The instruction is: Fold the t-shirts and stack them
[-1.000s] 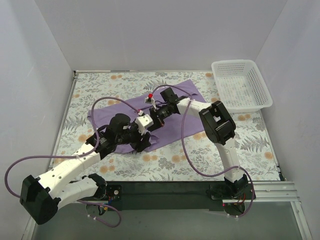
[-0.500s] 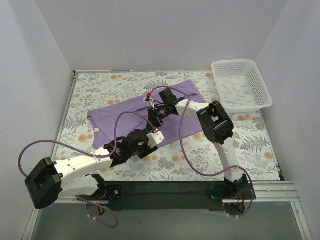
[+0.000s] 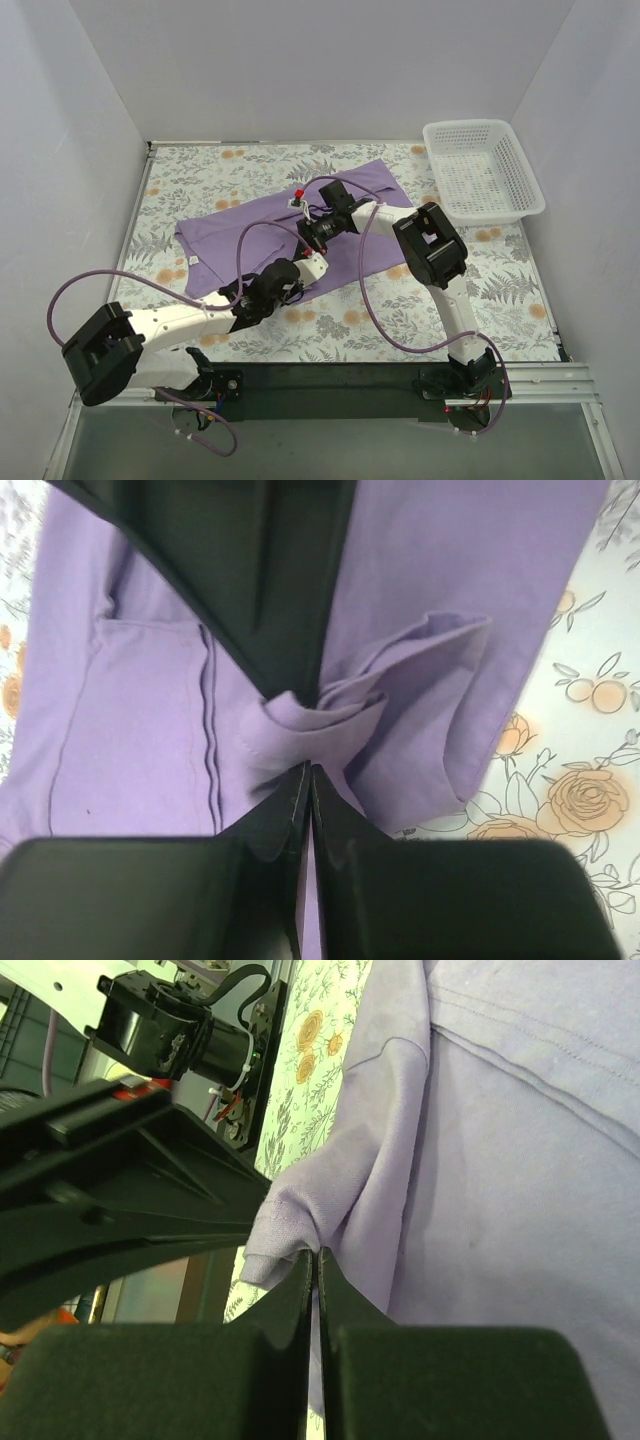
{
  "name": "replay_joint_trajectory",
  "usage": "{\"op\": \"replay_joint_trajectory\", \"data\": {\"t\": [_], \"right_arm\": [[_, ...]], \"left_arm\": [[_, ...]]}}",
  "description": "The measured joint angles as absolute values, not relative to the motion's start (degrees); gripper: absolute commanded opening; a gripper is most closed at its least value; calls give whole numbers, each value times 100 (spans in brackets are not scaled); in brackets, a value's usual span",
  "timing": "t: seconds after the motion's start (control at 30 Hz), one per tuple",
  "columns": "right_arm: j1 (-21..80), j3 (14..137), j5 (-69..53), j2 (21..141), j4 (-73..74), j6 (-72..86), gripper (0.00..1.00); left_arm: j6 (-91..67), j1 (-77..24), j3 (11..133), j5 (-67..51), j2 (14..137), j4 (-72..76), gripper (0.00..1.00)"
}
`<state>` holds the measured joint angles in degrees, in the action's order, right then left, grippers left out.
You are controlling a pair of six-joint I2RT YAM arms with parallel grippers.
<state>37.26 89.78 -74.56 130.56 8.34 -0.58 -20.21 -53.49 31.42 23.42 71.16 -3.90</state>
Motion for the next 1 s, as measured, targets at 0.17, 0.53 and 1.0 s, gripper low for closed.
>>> {"op": "replay_joint_trajectory", "data": {"t": [0.17,0.53,1.0], "right_arm": [[3726,8890,-7435,13050,836,-64,2],[3726,9037,-6563,12776,1833,-1221,33],[3846,9002,-4056,11024,3041,-4331,53]], "left_arm": [[-2106,-5349,2985,2200,6412,-311,0],[-2899,-5336,2716,1944,4984,-368,30],[-4187,-5319,3533,2165,3218,-1044,45]]}}
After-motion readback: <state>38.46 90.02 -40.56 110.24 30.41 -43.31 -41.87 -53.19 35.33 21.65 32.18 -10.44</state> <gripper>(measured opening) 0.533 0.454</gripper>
